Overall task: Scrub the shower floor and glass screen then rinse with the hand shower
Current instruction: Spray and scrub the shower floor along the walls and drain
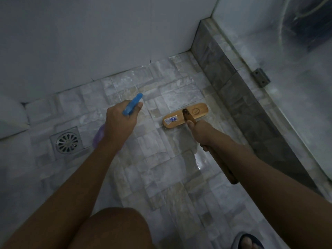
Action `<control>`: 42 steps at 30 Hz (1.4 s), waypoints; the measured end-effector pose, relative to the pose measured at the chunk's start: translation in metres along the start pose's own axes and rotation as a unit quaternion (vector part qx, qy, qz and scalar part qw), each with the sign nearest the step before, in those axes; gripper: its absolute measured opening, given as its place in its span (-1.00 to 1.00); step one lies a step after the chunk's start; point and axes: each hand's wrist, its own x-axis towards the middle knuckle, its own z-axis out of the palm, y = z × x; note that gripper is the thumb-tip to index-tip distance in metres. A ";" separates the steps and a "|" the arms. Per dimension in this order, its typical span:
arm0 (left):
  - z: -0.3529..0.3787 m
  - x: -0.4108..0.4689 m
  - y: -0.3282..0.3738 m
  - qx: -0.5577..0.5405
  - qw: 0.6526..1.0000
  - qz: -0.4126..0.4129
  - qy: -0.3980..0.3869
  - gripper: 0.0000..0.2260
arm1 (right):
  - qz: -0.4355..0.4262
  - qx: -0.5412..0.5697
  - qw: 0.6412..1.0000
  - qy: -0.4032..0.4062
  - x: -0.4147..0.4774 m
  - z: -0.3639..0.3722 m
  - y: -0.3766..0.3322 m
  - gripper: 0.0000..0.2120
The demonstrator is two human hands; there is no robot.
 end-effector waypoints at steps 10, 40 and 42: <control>-0.016 -0.001 -0.007 -0.066 0.997 -0.041 0.020 -0.51 | 0.012 -0.017 0.999 -0.027 -0.037 0.019 0.013 -0.50; -0.041 -0.002 -0.029 -0.023 0.983 -0.060 0.172 -0.60 | -0.089 0.031 0.995 -0.018 0.011 0.047 -0.117 -0.51; -0.041 -0.003 -0.033 -0.027 0.985 -0.068 0.157 -0.56 | -0.079 0.067 0.994 -0.016 0.028 0.033 -0.149 -0.58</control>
